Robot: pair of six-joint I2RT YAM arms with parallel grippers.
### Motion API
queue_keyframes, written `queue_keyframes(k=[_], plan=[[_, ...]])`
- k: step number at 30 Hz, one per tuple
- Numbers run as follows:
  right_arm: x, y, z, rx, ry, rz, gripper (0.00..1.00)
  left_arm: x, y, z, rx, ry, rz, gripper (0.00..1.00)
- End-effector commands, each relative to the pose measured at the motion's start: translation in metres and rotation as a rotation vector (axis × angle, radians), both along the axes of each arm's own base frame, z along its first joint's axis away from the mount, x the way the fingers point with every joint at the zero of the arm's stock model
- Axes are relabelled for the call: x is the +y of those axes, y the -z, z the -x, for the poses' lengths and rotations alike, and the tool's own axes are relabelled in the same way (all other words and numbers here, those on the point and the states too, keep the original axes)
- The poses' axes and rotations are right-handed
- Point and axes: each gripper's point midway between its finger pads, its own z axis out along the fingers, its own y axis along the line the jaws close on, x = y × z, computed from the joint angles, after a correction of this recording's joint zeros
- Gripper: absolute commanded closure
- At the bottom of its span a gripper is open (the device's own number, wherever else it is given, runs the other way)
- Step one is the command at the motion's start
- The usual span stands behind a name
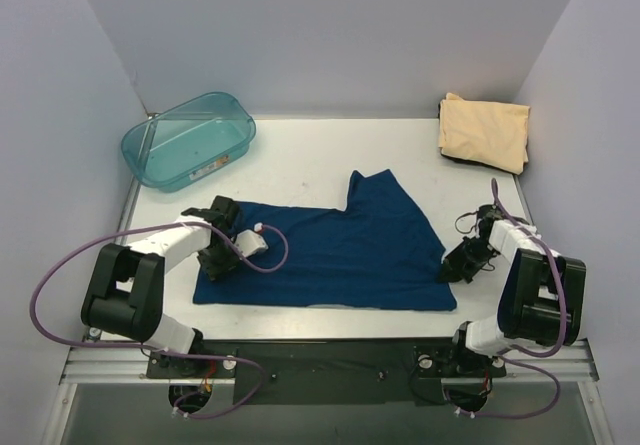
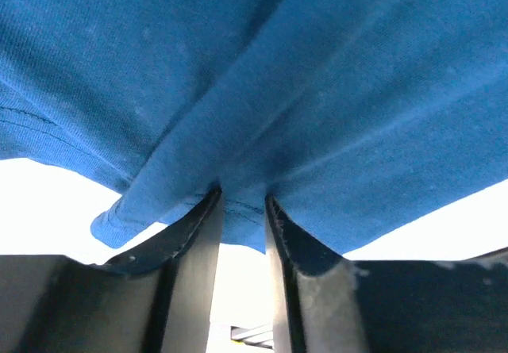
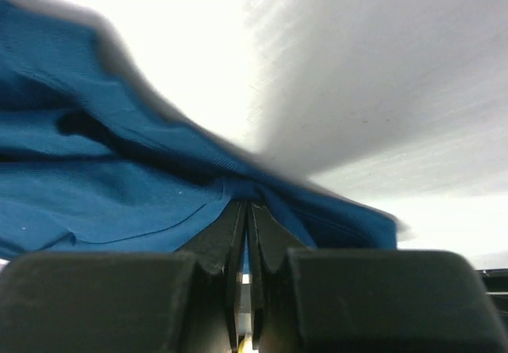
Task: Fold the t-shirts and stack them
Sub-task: Fold the flattened tshirt in 1/3 of the way, then grap the side of the flattened tshirt furthest away from the robot with both arms
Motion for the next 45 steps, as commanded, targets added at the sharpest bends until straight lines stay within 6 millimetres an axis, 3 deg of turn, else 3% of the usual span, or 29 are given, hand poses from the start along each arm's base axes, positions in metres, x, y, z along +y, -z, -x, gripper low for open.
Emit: queue_keyframes(k=[1, 2, 3, 4, 5, 6, 7, 8, 9, 10, 11, 12, 13, 14, 15, 16, 17, 18, 19, 20, 23, 26, 30, 33, 35, 38, 41, 45], plan=[[-0.022, -0.031, -0.038, -0.104, -0.065, 0.088, 1.00, -0.026, -0.030, -0.011, -0.016, -0.026, 0.158, 0.56], [-0.020, -0.055, -0.061, -0.187, -0.104, 0.104, 1.00, -0.035, -0.050, -0.026, -0.055, -0.037, 0.218, 0.45], [-0.019, -0.066, -0.072, -0.224, -0.126, 0.114, 1.00, -0.038, -0.060, -0.031, -0.067, -0.043, 0.247, 0.41], [-0.015, -0.092, -0.097, -0.309, -0.175, 0.144, 0.95, -0.043, -0.079, -0.047, -0.105, -0.061, 0.306, 0.34], [-0.013, -0.103, -0.112, -0.341, -0.198, 0.156, 0.83, -0.045, -0.089, -0.057, -0.131, -0.078, 0.331, 0.33], [-0.006, -0.127, -0.134, -0.416, -0.249, 0.178, 0.78, -0.042, -0.099, -0.074, -0.167, -0.112, 0.360, 0.31], [0.003, -0.128, -0.148, -0.422, -0.287, 0.174, 0.69, -0.042, -0.110, -0.088, -0.208, -0.140, 0.383, 0.31], [0.007, -0.152, -0.172, -0.497, -0.305, 0.180, 0.66, -0.032, -0.108, -0.103, -0.234, -0.186, 0.382, 0.31], [0.013, -0.140, -0.184, -0.465, -0.326, 0.163, 0.61, -0.025, -0.112, -0.115, -0.269, -0.242, 0.374, 0.31], [0.016, -0.153, -0.206, -0.507, -0.327, 0.161, 0.59, -0.015, -0.107, -0.133, -0.306, -0.289, 0.366, 0.31], [0.021, -0.136, -0.216, -0.467, -0.343, 0.143, 0.55, -0.005, -0.110, -0.146, -0.340, -0.357, 0.353, 0.31], [0.026, -0.145, -0.236, -0.502, -0.353, 0.139, 0.52, 0.000, -0.102, -0.156, -0.341, -0.392, 0.344, 0.31], [0.027, -0.119, -0.246, -0.446, -0.358, 0.124, 0.49, 0.006, -0.104, -0.166, -0.358, -0.446, 0.347, 0.32], [0.038, -0.127, -0.264, -0.485, -0.379, 0.122, 0.46, 0.008, -0.094, -0.172, -0.345, -0.489, 0.348, 0.32], [0.045, -0.098, -0.271, -0.423, -0.396, 0.110, 0.45, 0.011, -0.097, -0.180, -0.361, -0.511, 0.351, 0.33], [0.048, -0.105, -0.288, -0.450, -0.397, 0.115, 0.45, 0.011, -0.087, -0.185, -0.347, -0.539, 0.350, 0.33], [0.053, -0.077, -0.291, -0.381, -0.411, 0.108, 0.44, 0.010, -0.087, -0.190, -0.352, -0.547, 0.356, 0.34], [0.051, -0.081, -0.306, -0.398, -0.407, 0.131, 0.44, 0.009, -0.081, -0.194, -0.345, -0.573, 0.361, 0.34], [0.053, -0.052, -0.305, -0.326, -0.418, 0.132, 0.44, 0.008, -0.079, -0.197, -0.343, -0.585, 0.367, 0.35], [0.053, -0.053, -0.316, -0.338, -0.420, 0.152, 0.44, 0.008, -0.074, -0.202, -0.344, -0.597, 0.371, 0.35], [0.061, -0.021, -0.324, -0.292, -0.435, 0.158, 0.43, 0.011, -0.062, -0.213, -0.365, -0.626, 0.358, 0.35], [0.079, -0.001, -0.321, -0.261, -0.464, 0.134, 0.43, 0.013, -0.056, -0.219, -0.369, -0.620, 0.346, 0.35], [0.098, 0.010, -0.315, -0.235, -0.477, 0.103, 0.47, 0.012, -0.049, -0.222, -0.345, -0.594, 0.346, 0.35], [0.102, 0.013, -0.311, -0.222, -0.474, 0.093, 0.49, 0.011, -0.048, -0.222, -0.328, -0.571, 0.346, 0.35], [0.102, 0.014, -0.310, -0.220, -0.484, 0.097, 0.59, 0.006, -0.053, -0.222, -0.323, -0.517, 0.368, 0.35], [0.101, 0.014, -0.312, -0.229, -0.494, 0.094, 0.97, -0.002, -0.062, -0.221, -0.313, -0.366, 0.405, 0.36], [0.102, 0.001, -0.318, -0.268, -0.508, 0.081, 1.00, -0.009, -0.076, -0.219, -0.313, -0.152, 0.399, 0.38], [0.104, -0.035, -0.327, -0.353, -0.522, 0.073, 1.00, -0.026, -0.083, -0.205, -0.250, 0.223, 0.434, 0.40]])
